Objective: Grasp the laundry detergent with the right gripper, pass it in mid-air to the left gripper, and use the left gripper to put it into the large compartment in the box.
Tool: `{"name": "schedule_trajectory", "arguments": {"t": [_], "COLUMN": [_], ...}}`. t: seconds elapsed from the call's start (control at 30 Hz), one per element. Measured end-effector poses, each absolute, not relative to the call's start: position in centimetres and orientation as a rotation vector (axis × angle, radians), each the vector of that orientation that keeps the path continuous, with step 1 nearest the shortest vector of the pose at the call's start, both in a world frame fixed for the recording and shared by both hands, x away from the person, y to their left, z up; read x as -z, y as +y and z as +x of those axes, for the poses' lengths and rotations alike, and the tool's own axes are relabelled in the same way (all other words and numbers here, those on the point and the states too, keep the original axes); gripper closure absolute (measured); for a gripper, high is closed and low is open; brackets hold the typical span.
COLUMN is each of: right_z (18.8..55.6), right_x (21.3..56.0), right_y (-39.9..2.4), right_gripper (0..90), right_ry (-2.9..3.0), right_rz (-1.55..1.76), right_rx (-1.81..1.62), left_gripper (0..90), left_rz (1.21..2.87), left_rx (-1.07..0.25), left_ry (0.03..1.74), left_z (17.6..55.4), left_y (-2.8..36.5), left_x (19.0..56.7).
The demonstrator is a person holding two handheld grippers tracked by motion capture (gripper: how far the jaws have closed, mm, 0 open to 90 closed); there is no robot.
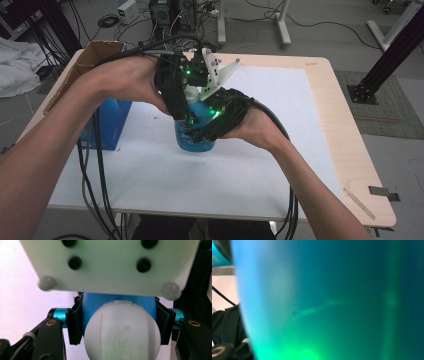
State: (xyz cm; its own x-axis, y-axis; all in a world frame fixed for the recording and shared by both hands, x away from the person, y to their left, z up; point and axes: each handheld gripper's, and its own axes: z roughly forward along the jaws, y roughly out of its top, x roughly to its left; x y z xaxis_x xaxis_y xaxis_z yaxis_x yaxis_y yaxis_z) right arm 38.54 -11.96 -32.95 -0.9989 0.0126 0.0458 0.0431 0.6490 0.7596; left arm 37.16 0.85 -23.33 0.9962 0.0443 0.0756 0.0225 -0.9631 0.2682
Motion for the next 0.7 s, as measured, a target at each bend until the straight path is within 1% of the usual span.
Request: {"name": "schedule_trajectory", "arguments": {"t": [0.2,0.3,0.5,0.63,0.7], "right_z": [38.53,38.61,38.29,38.22,38.32], "right_x": [33.10,33.08,32.89,32.81,32.85], "right_y": [-12.00,-12.13,-12.15,-12.31,-12.47], "right_gripper": [32.4,30.8,27.7,23.6,23.0], "right_ry": [-2.839,-2.820,-2.827,-2.824,-2.831], "right_rz": [-0.088,-0.092,-0.060,-0.065,-0.078], "right_rx": [1.272,1.293,1.282,1.271,1.266], "left_gripper": [38.1,38.2,38.1,38.2,38.1], "left_rz": [2.857,2.868,2.869,2.865,2.866], "left_rx": [-0.112,-0.103,-0.125,-0.124,-0.124], "left_ry": [0.051,0.043,0.051,0.051,0.053], "left_z": [37.01,36.80,36.82,36.83,36.81], "left_y": [1.09,1.04,1.34,1.63,1.76], "left_x": [23.14,23.21,22.97,22.78,22.70]}}
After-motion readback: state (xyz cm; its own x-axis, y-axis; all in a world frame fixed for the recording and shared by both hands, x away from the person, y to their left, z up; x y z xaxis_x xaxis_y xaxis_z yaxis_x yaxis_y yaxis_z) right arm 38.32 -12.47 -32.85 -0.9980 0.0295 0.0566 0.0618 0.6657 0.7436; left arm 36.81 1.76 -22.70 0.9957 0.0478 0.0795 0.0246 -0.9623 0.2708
